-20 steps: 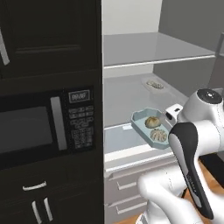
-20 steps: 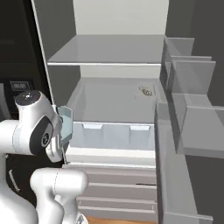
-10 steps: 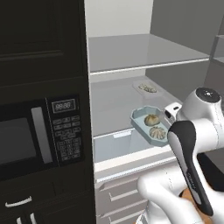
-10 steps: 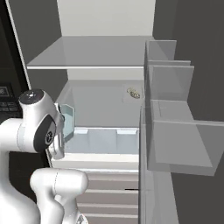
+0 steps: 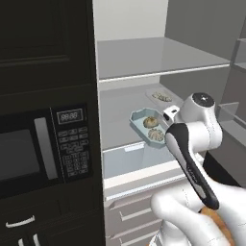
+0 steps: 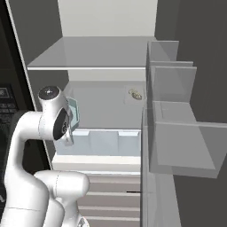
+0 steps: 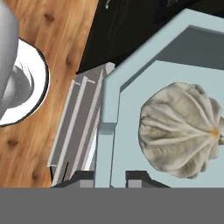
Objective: Place two dumplings into each of the tupperware containers and then place the containers in the fridge.
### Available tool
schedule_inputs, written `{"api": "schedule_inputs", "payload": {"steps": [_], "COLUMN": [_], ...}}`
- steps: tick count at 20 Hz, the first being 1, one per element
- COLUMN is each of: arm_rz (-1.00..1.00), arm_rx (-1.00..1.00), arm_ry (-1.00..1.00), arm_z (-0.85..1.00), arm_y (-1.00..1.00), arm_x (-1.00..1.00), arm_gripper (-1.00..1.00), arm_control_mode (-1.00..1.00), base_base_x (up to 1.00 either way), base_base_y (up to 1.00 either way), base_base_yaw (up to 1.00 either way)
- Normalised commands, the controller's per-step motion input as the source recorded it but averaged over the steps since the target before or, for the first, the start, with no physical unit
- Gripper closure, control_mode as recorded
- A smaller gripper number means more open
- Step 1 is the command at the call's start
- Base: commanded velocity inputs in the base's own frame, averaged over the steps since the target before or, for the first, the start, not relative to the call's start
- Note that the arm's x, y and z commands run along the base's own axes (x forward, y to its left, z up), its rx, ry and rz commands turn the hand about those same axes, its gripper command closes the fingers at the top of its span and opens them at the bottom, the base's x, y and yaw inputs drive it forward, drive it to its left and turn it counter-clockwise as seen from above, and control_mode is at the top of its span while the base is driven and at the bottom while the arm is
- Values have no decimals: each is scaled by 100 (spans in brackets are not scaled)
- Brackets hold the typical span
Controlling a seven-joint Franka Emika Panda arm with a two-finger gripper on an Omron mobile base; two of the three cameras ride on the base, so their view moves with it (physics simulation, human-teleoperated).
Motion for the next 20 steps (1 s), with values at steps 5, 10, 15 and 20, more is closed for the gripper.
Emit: {"api": "schedule_inputs", "payload": {"steps": [5, 10, 15, 20], "arm_rz": [0, 0, 0, 0], "arm_rx": [0, 0, 0, 0], "arm_ry": [5, 3, 3, 1], "arm_z": [-23, -40, -39, -33], "arm_y": [26, 1, 6, 10], "arm_x": [96, 90, 90, 86], "arm_gripper": [100, 100, 100, 100], "arm_control_mode": [-100, -100, -100, -100], "base_base_x": [0, 0, 0, 0], "base_base_y": [0, 0, 0, 0], "base_base_yaw": [0, 0, 0, 0]}}
